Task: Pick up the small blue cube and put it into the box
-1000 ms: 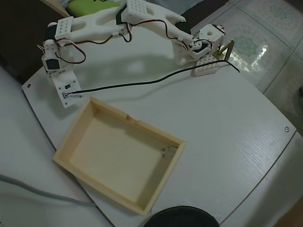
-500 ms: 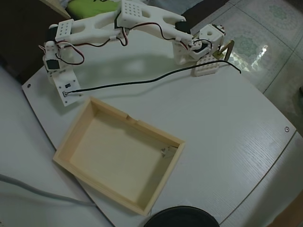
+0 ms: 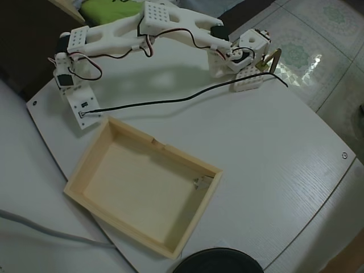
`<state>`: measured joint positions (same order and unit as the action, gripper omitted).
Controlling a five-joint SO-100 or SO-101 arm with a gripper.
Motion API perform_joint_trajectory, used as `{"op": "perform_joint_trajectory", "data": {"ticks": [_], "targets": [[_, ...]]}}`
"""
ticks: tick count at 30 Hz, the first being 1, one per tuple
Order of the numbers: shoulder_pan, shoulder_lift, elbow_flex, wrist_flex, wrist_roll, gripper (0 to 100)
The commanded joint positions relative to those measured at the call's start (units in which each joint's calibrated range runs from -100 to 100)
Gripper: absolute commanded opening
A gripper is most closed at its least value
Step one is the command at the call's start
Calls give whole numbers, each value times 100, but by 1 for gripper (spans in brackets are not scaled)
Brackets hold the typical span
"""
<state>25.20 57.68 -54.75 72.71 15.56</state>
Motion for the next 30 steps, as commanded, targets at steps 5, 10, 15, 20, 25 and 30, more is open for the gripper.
{"op": "perform_joint_trajectory", "data": {"ticks": [5,10,15,20,25,30], "targets": [[-25,14,-281,-58,13,10],[-25,14,-281,-66,19,6],[-10,-71,-362,-24,19,6],[27,-54,-1104,384,13,6],[-10,-54,-2136,1055,13,7],[-25,-54,-3186,1786,19,7]]}}
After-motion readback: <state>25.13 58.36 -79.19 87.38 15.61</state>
